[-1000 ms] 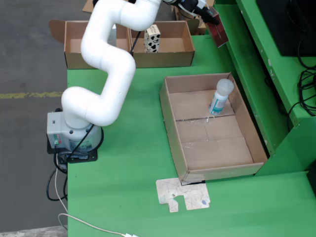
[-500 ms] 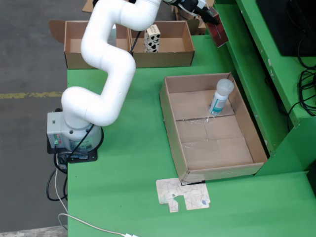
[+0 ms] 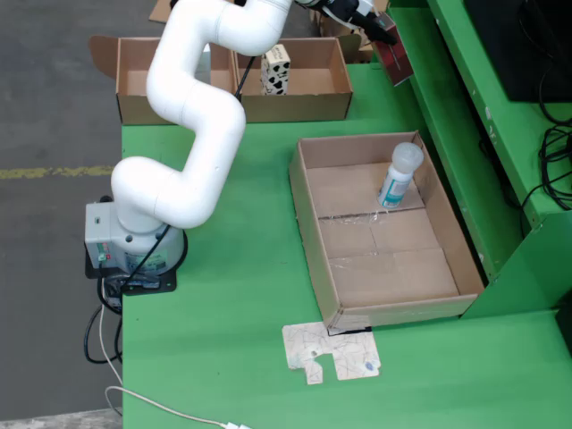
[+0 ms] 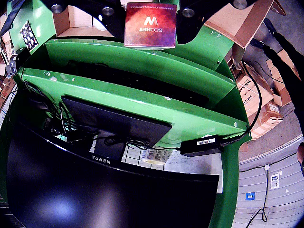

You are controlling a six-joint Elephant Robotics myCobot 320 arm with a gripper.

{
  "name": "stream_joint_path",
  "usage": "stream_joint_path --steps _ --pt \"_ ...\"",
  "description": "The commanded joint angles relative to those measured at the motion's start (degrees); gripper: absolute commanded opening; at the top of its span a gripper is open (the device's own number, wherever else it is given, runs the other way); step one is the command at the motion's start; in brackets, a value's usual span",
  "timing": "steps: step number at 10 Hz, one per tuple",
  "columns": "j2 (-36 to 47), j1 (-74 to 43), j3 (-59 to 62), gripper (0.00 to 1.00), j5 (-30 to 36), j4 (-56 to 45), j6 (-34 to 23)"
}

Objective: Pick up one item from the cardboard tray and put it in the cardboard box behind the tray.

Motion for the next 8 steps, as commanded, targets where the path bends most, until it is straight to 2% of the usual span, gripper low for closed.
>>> stream_joint_path --steps 1,5,6,7,8 --pt "2.5 0.3 1.5 0.00 -0.6 0.6 0.3" --pt "2.5 0.3 1.5 0.00 -0.6 0.6 0.3" --pt "4.6 1.3 1.5 0.00 -0.8 -5.8 3.0" --pt "4.6 1.3 1.5 0.00 -0.8 -5.8 3.0" --pt "6.0 1.2 1.5 0.00 0.5 -10.9 5.0"
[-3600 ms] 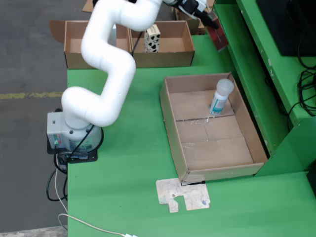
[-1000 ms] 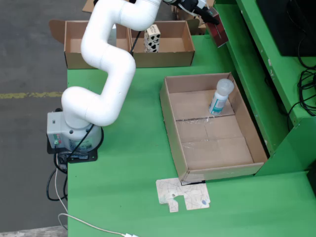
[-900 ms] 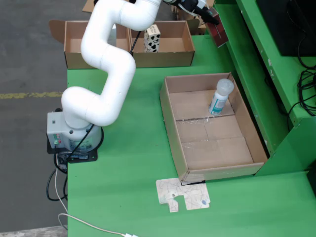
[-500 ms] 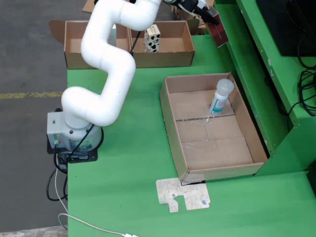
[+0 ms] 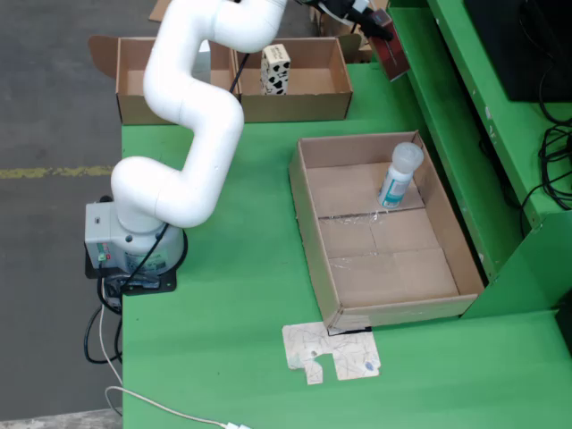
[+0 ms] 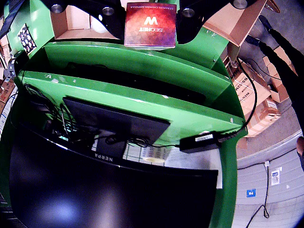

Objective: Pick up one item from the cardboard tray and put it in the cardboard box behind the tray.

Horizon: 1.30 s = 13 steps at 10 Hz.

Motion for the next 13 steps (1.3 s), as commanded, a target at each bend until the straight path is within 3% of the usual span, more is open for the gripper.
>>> stream_joint_path --steps 1,2,3,9,13 --pt "4.3 0.4 1.6 0.00 0.5 -8.7 2.6" --pt "4.3 0.4 1.6 0.00 0.5 -8.7 2.6" --pt "9.0 1.0 1.6 0.00 4.4 -22.5 9.1" --pt "9.9 0.9 1.6 0.00 8.2 -26.0 9.4" --pt "7.6 -1.5 1.6 0.00 12.0 -21.7 6.8"
